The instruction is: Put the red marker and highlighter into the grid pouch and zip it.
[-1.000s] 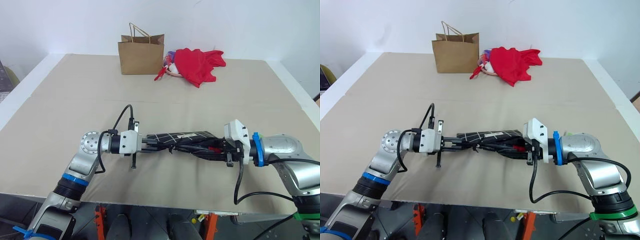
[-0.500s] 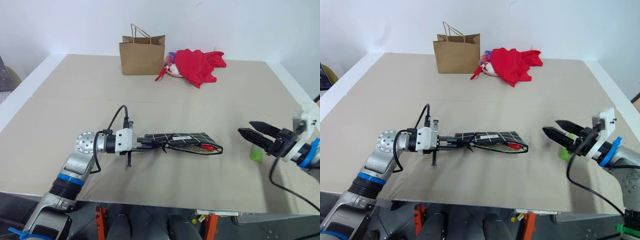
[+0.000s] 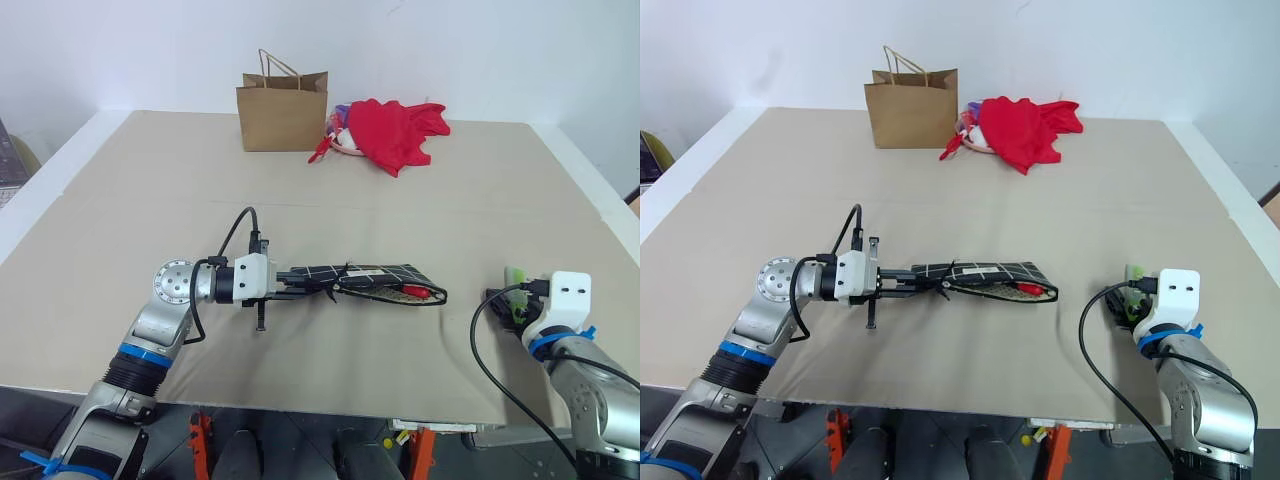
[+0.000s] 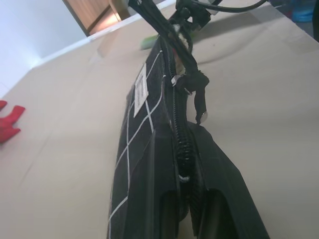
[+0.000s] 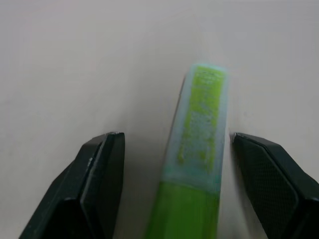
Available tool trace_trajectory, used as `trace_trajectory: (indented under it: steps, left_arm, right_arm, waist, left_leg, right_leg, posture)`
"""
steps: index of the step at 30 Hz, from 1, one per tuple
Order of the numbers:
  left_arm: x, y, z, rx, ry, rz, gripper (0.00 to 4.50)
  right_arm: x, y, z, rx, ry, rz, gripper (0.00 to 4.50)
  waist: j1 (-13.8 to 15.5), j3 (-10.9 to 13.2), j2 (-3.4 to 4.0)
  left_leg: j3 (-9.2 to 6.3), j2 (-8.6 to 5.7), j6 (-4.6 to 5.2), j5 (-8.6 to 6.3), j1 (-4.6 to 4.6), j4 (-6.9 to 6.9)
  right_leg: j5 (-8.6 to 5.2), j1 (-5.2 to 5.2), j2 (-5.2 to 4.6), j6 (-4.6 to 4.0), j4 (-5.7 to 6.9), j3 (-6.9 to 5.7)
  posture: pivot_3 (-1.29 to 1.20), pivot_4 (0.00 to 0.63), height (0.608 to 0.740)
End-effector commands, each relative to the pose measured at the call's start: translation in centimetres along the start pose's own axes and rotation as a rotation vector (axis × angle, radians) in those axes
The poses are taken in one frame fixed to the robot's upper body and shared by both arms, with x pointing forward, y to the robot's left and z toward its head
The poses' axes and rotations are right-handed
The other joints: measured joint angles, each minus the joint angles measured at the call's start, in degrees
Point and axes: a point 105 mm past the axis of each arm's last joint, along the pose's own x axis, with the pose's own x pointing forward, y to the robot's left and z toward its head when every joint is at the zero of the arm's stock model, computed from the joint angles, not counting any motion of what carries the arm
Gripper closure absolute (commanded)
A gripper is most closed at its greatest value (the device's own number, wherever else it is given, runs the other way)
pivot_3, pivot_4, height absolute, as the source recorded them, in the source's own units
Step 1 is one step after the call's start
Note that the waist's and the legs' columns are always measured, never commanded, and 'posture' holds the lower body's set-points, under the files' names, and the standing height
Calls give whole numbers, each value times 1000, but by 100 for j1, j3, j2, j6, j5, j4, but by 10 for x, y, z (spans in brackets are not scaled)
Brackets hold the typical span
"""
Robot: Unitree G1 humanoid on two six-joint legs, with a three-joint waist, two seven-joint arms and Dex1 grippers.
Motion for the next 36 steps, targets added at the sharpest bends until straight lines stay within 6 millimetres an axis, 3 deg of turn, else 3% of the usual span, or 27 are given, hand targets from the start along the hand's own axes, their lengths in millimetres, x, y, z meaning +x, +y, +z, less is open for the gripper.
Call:
trace_trajectory:
  steps: [1,4,5,7,9,10,12,16,18,20,22,26,32,36]
  left_arm:
    - [-3,8,8,45,-9,26,4500]
    - [-3,8,7,48,-6,27,4500]
    - [-3,8,7,49,-5,28,4500]
    - [-3,9,7,50,-5,28,4500]
    - [-3,9,7,50,-6,29,4500]
    - [-3,8,7,49,-6,28,4500]
    - [-3,8,7,47,-5,27,4500]
    - [-3,8,7,45,-5,21,4500]
    - [-3,8,7,46,-4,7,4500]
    - [-2,7,6,54,0,-7,4500]
    - [-2,7,6,53,-4,-7,4500]
    - [1,8,7,54,-16,0,4500]
    - [4,5,11,53,-32,9,4500]
    - [3,4,12,49,-30,11,4500]
  right_arm:
    - [-4,4,-38,-1,164,-22,1254]
    - [-6,4,-39,-6,175,-23,2209]
    - [-6,5,-39,-8,172,-23,2833]
    - [-6,5,-36,-19,162,-21,3375]
    - [-5,7,-29,-34,134,-2,3389]
    - [-3,15,-16,-50,72,54,3388]
    - [-5,41,31,-96,-128,261,3388]
    - [-17,65,81,-235,-334,510,3388]
    - [-33,82,110,-370,-435,724,3388]
    - [-54,99,126,-520,-474,966,3388]
    - [-69,109,128,-591,-452,1129,3388]
    - [-91,122,104,-637,-263,1377,3388]
    - [-72,116,89,-598,-159,1307,3388]
    - [-73,116,84,-594,-131,1333,3388]
  waist:
    - [1,-8,-13]
    - [13,-18,-30]
    - [15,-19,-32]
    - [30,-26,-42]
    - [32,-28,-45]
    - [33,-28,-45]
    - [25,-24,-43]
    - [-68,14,22]
    - [-66,21,28]
    - [-59,22,28]
    - [-44,21,19]
    - [8,20,7]
    - [22,22,6]
    - [21,21,6]
  left_leg:
    - [0,0,0,0,1,0]
    - [-2,0,0,0,1,0]
    - [-2,0,0,0,0,0]
    - [-2,0,0,0,0,0]
    - [-3,0,0,0,0,0]
    - [-3,0,0,0,0,0]
    - [-3,0,0,0,0,0]
    - [10,0,0,0,0,4]
    - [12,-5,9,6,1,3]
    - [3,-10,20,12,-3,-4]
    - [4,-10,20,12,-2,-9]
    - [-4,-10,25,8,-7,-19]
    - [-5,-14,25,7,-10,-13]
    - [-4,-14,21,10,-7,-10]
  right_leg:
    - [0,0,0,0,0,0]
    - [-2,2,0,-2,0,-2]
    - [-2,3,0,-2,-1,-2]
    - [-3,5,0,-2,-1,-2]
    - [-3,5,-1,-2,-1,-2]
    - [-3,5,-1,-2,-1,-2]
    - [-3,5,0,-2,-1,-2]
    - [3,-1,-1,4,-1,11]
    - [8,-2,-2,11,-1,18]
    - [6,-2,-3,9,-1,10]
    - [3,-3,-3,8,-2,10]
    - [-10,-3,-5,3,-4,0]
    - [-11,-3,-10,3,-5,-1]
    - [-6,-3,-10,5,-4,-1]
  posture:
    - [0,150,739]
    - [0,150,739]
    - [0,150,739]
    - [0,150,739]
    - [0,150,739]
    - [0,150,739]
    - [0,150,739]
    - [0,150,739]
    - [0,150,739]
    - [0,150,739]
    - [0,150,739]
    - [0,150,739]
    - [0,150,739]
    - [0,150,739]
